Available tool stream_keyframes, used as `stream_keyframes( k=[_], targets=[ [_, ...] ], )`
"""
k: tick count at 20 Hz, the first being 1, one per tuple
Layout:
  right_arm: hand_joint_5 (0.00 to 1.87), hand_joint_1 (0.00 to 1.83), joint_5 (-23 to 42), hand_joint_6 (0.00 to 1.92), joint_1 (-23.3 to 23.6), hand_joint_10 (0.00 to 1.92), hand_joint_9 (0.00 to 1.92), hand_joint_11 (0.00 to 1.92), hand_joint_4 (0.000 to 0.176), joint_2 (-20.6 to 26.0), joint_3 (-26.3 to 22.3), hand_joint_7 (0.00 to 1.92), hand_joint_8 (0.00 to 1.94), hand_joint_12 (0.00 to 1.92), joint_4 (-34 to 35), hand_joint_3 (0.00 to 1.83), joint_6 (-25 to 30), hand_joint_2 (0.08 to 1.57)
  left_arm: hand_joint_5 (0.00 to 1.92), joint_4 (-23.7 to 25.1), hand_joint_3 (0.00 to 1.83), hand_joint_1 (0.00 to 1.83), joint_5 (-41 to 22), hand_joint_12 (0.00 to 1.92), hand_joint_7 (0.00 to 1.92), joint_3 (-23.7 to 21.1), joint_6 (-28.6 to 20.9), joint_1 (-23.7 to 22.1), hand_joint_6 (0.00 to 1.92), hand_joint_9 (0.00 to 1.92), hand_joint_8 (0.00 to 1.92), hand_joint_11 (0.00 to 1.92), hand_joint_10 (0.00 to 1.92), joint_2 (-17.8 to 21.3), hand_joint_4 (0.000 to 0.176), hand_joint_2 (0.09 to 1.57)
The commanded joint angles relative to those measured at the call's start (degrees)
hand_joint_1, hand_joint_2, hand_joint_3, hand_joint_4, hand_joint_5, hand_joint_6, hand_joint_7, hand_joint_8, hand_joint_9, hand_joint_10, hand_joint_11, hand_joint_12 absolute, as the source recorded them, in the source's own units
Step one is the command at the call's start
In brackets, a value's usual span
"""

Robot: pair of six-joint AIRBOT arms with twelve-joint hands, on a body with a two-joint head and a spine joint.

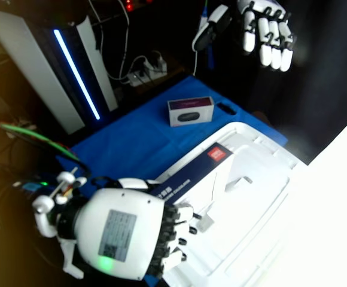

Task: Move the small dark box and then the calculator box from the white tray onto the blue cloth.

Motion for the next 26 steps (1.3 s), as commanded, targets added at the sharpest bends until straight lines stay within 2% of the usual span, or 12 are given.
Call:
stream_keyframes(
  k=[1, 4, 7, 8, 11, 13, 16, 18, 20, 21, 24, 26],
  targets=[
    [0.98, 1.28, 4.54, 0.75, 0.67, 0.22, 1.46, 1.11, 0.000, 0.53, -0.35, 1.17, 0.88, 1.22, 0.68, 0.00, 0.30, 1.08, 0.00, -3.06, 0.00, 0.52, -4.85, 0.63, 0.19, -0.03, -0.16, -0.41, 0.00, 0.24, 0.00, 0.00, 0.01, 0.23, 0.146, 0.78],
    [1.03, 1.17, 7.18, 0.88, 1.58, 0.64, 1.34, 1.10, 0.000, 2.40, -2.63, 1.38, 0.30, 1.32, -0.54, 0.00, 0.30, 1.09, 0.00, -3.25, 0.00, 0.50, -4.16, 0.61, 0.15, -0.03, -0.15, -0.35, 0.00, 0.21, 0.00, 0.00, 0.00, 0.24, 0.162, 0.78],
    [1.00, 1.16, 8.84, 0.93, 1.81, 0.62, 1.39, 1.15, 0.000, 3.92, -4.61, 1.47, 0.15, 1.27, -1.12, 0.00, 0.30, 1.11, 0.00, -4.67, 0.00, 0.50, -2.81, 0.50, 0.16, -0.05, 0.34, 1.16, 0.00, 0.18, 0.01, 0.00, 0.00, 0.59, 0.145, 0.79],
    [0.98, 1.15, 9.09, 0.96, 2.60, 0.62, 1.38, 1.15, 0.000, 4.07, -4.88, 1.48, 0.14, 1.25, -1.83, 0.00, 0.30, 1.12, 0.00, -6.09, 0.00, 0.49, -2.81, 0.42, 0.15, -0.06, 1.02, 2.29, 0.00, 0.16, 0.00, 0.00, 0.00, 0.76, 0.152, 0.80],
    [0.96, 1.15, 9.53, 0.99, 5.92, 0.74, 1.38, 1.15, 0.000, 6.06, -7.78, 1.50, 0.13, 1.31, -5.25, 0.00, 0.27, 1.13, 0.00, -9.33, 0.00, 0.45, -3.60, 0.51, 0.16, -0.32, 2.74, 4.89, 0.00, 0.17, 0.00, 0.00, 0.00, 1.38, 0.144, 0.82],
    [0.88, 1.13, 9.85, 1.13, 7.29, 0.91, 1.24, 1.09, 0.000, 7.11, -9.45, 1.43, 0.10, 1.38, -7.58, 0.00, 0.27, 1.17, 0.00, -10.78, 0.00, 0.48, -3.75, 0.58, 0.17, -0.53, 3.27, 6.05, 0.00, 0.19, 0.00, 0.00, 0.01, 1.68, 0.141, 0.83],
    [0.87, 1.13, 12.07, 1.14, 7.45, 1.02, 1.30, 1.19, 0.000, 8.90, -12.19, 1.45, 0.14, 1.42, -8.99, 0.00, 0.26, 1.17, 0.00, -12.94, 0.01, 0.50, -3.75, 0.53, 0.17, -0.70, 4.71, 7.56, 0.00, 0.19, 0.00, 0.00, 0.00, 1.66, 0.160, 0.85],
    [0.88, 1.14, 13.45, 1.12, 7.45, 1.05, 1.30, 1.19, 0.000, 9.64, -13.73, 1.43, 0.26, 1.42, -9.80, 0.00, 0.26, 1.16, 0.00, -14.17, 0.01, 0.49, -4.01, 0.51, 0.17, -0.73, 4.91, 8.56, 0.00, 0.20, 0.00, 0.00, 0.00, 1.73, 0.165, 0.87],
    [0.87, 1.13, 15.02, 1.13, 7.44, 1.13, 1.30, 1.18, 0.000, 10.05, -14.87, 1.34, 0.59, 1.48, -10.07, 0.00, 0.26, 1.17, 0.00, -15.15, 0.00, 0.49, -4.08, 0.49, 0.15, -0.73, 5.34, 9.12, 0.00, 0.19, 0.00, 0.00, 0.00, 1.77, 0.164, 0.84],
    [0.90, 1.14, 15.29, 1.09, 7.44, 1.14, 1.34, 1.21, 0.000, 10.53, -15.63, 1.34, 0.63, 1.47, -10.30, 0.00, 0.26, 1.16, 0.00, -15.37, 0.00, 0.50, -4.06, 0.42, 0.15, -0.73, 5.46, 9.27, 0.00, 0.18, 0.00, 0.00, 0.00, 1.77, 0.174, 0.82],
    [0.94, 1.15, 15.63, 1.03, 7.44, 1.10, 1.32, 1.21, 0.000, 11.46, -17.50, 1.32, 0.67, 1.49, -11.08, 0.00, 0.26, 1.13, 0.00, -16.69, 0.00, 0.53, -4.24, 0.43, 0.15, -0.73, 5.80, 10.39, 0.00, 0.20, 0.00, 0.00, 0.01, 1.77, 0.168, 0.83],
    [0.92, 1.14, 15.77, 1.06, 7.23, 1.11, 1.29, 1.18, 0.000, 12.72, -19.21, 1.31, 0.70, 1.54, -11.10, 0.00, 0.26, 1.14, 0.00, -18.85, 0.00, 0.52, -4.75, 0.43, 0.15, -0.90, 7.01, 12.29, 0.00, 0.21, 0.00, 0.00, 0.01, 1.77, 0.175, 0.84]
  ],
)
